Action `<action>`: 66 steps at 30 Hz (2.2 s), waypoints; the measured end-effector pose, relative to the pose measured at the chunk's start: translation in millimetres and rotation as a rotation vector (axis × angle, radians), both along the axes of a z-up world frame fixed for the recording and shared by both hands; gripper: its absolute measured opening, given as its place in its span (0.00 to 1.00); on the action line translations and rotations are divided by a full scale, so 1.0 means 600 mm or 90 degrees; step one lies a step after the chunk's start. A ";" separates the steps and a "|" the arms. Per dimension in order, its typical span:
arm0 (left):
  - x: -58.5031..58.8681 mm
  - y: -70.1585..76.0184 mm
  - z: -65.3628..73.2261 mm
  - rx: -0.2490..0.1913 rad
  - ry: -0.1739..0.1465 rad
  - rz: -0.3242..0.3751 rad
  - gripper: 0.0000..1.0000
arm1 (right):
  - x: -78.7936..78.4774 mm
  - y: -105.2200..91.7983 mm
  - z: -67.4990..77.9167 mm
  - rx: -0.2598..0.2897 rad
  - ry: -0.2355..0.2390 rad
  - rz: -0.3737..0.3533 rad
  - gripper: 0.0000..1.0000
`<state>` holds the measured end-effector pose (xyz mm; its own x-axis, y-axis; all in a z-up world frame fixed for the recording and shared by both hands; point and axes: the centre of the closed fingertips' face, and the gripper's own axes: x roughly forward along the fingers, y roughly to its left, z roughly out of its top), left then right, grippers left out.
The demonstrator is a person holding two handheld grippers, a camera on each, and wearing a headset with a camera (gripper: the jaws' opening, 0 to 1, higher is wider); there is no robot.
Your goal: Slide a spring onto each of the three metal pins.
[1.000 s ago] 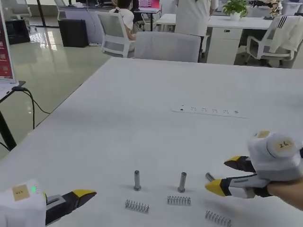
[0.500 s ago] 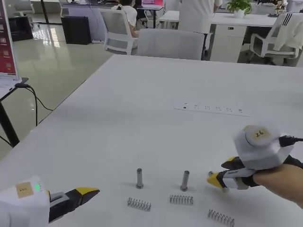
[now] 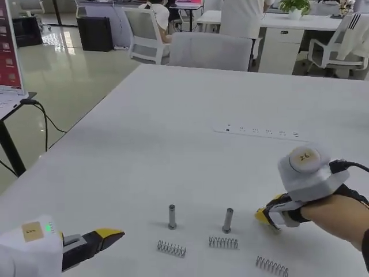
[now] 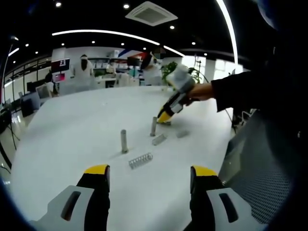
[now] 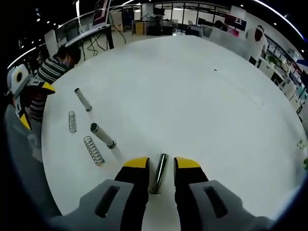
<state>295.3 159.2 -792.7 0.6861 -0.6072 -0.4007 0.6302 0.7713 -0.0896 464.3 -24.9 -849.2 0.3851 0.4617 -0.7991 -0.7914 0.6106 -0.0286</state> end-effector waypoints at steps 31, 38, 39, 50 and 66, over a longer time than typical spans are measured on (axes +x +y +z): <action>0.000 0.003 -0.001 -0.004 0.000 0.005 0.62 | 0.008 0.001 -0.022 -0.028 0.030 -0.022 0.06; 0.000 0.003 0.000 -0.002 0.000 0.004 0.62 | 0.000 0.002 -0.021 -0.014 0.048 -0.029 0.05; 0.000 0.003 0.000 -0.003 0.000 0.004 0.62 | -0.004 0.002 -0.019 -0.011 0.048 -0.026 0.05; 0.000 -0.002 0.002 0.001 -0.002 -0.006 0.61 | -0.025 -0.011 0.011 0.021 0.032 -0.038 0.05; -0.001 -0.005 0.009 0.002 -0.010 -0.014 0.61 | -0.046 -0.016 0.053 0.051 -0.006 -0.033 0.05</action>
